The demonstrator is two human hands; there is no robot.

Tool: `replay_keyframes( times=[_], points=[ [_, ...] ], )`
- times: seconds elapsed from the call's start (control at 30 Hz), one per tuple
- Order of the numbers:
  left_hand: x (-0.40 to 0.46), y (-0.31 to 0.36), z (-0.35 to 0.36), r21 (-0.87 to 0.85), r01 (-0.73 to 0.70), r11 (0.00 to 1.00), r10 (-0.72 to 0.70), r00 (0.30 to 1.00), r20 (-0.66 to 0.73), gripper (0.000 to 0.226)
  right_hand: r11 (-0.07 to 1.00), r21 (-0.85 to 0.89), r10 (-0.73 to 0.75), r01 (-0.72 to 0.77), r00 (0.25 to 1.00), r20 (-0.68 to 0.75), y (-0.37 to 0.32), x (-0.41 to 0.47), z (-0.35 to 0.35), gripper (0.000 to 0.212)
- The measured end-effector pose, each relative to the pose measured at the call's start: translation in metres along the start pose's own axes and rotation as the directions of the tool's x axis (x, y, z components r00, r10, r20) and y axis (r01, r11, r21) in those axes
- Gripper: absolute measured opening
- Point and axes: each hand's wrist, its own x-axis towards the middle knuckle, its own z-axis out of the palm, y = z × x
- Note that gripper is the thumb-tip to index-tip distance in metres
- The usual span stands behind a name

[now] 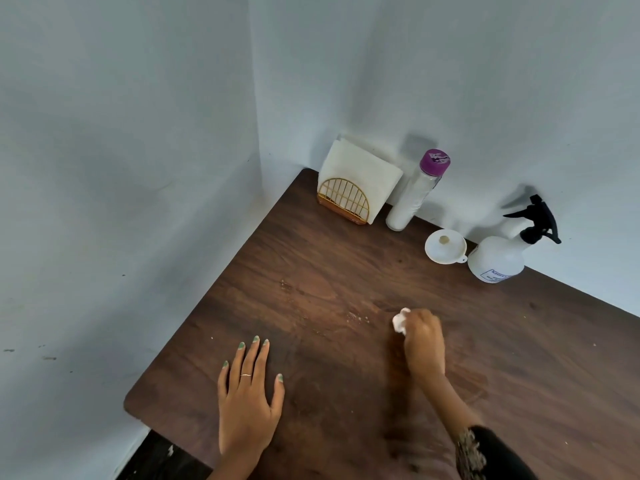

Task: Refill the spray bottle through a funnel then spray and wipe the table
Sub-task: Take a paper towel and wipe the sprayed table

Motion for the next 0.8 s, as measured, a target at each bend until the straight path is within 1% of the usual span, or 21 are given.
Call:
replay_keyframes(
  times=[0.03,0.07,0.1,0.13,0.2,0.27,0.3,0.33,0.37,0.4,0.43,0.47,0.5,0.53,0.57,0.6,0.63,0.67,0.73,0.77,0.8],
  points=[
    [0.000,0.000,0.000,-0.001,0.000,1.000,0.000,1.000,0.001,0.067,0.998,-0.041,0.039,-0.039,0.999,0.002,-0.002,0.008,0.003,0.022],
    [0.000,0.000,0.000,-0.004,-0.001,1.000,0.001,1.000,0.000,0.066,0.996,-0.046,0.076,-0.078,0.997,-0.034,-0.008,0.013,0.007,0.023],
    [0.000,0.000,0.000,-0.006,-0.003,1.000,0.003,1.000,-0.002,0.065,0.992,-0.013,0.129,-0.129,0.991,-0.045,-0.017,0.016,0.011,0.027],
    [0.000,0.000,0.000,-0.008,-0.005,1.000,0.005,1.000,-0.006,0.065,0.989,0.022,0.149,-0.149,0.988,-0.030,-0.028,0.015,0.019,0.029],
    [-0.001,0.000,0.000,-0.015,-0.006,1.000,0.006,1.000,-0.014,0.063,0.993,0.089,0.076,-0.081,0.995,0.062,-0.061,0.003,0.031,0.029],
    [-0.001,0.000,0.000,-0.033,-0.005,0.999,0.004,1.000,-0.023,0.063,0.987,0.129,-0.119,0.099,0.979,0.163,-0.091,-0.023,0.046,0.028],
    [-0.002,-0.001,0.000,-0.043,-0.007,0.999,0.006,0.999,-0.033,0.063,0.965,0.148,-0.245,0.218,0.948,0.201,-0.103,-0.041,0.053,0.026],
    [-0.003,-0.001,0.000,-0.051,-0.009,0.999,0.007,0.999,-0.039,0.063,0.926,0.180,-0.369,0.332,0.898,0.242,-0.113,-0.061,0.058,0.021],
    [-0.003,-0.001,0.000,-0.057,-0.011,0.998,0.009,0.999,-0.042,0.062,0.865,0.209,-0.501,0.457,0.820,0.276,-0.119,-0.078,0.060,0.017],
    [-0.004,-0.001,0.000,-0.061,-0.013,0.998,0.011,0.999,-0.040,0.061,0.785,0.227,-0.619,0.576,0.730,0.289,-0.121,-0.089,0.061,0.018],
    [-0.004,-0.002,0.000,-0.062,-0.016,0.998,0.014,0.999,-0.041,0.059,0.717,0.211,-0.694,0.664,0.654,0.300,-0.117,-0.092,0.058,0.021],
    [-0.004,-0.001,0.001,-0.065,-0.018,0.998,0.015,0.999,-0.042,0.056,0.676,0.152,-0.725,0.721,0.613,0.315,-0.108,-0.088,0.057,0.025],
    [-0.003,-0.002,0.001,-0.070,-0.012,0.997,0.009,0.999,-0.045,0.054,0.683,0.139,-0.717,0.718,0.621,0.318,-0.103,-0.077,0.049,0.027],
    [-0.003,-0.002,0.002,-0.075,-0.008,0.997,0.005,0.999,-0.044,0.055,0.713,0.121,-0.694,0.691,0.669,0.267,-0.096,-0.064,0.041,0.026],
    [-0.004,-0.001,0.003,-0.075,-0.007,0.997,0.004,0.999,-0.040,0.055,0.787,0.105,-0.614,0.608,0.752,0.238,-0.086,-0.046,0.038,0.025],
    [-0.003,-0.002,0.003,-0.071,-0.005,0.997,0.003,0.999,-0.039,0.055,0.856,0.046,-0.512,0.515,0.833,0.210,-0.076,-0.025,0.036,0.023],
    [-0.003,-0.003,0.004,-0.065,-0.005,0.998,0.003,0.999,-0.033,0.054,0.926,0.020,-0.374,0.377,0.911,0.175,-0.071,-0.003,0.031,0.019],
    [-0.003,-0.003,0.004,-0.059,-0.006,0.998,0.004,0.999,-0.031,0.055,0.968,0.025,-0.250,0.249,0.958,0.138,-0.071,0.020,0.030,0.018],
    [-0.001,-0.004,0.005,-0.059,-0.014,0.998,0.012,0.999,-0.040,0.054,0.991,-0.012,-0.132,0.134,0.986,0.098,-0.080,0.057,0.033,0.038],
    [-0.001,-0.004,0.006,-0.063,-0.019,0.998,0.016,0.999,-0.049,0.055,0.996,-0.029,-0.083,0.086,0.992,0.095,-0.093,0.070,0.035,0.044],
    [-0.002,-0.004,0.007,-0.073,-0.024,0.997,0.020,0.998,-0.058,0.056,0.997,-0.028,-0.072,0.075,0.993,0.093,-0.107,0.077,0.040,0.045]
  ],
)
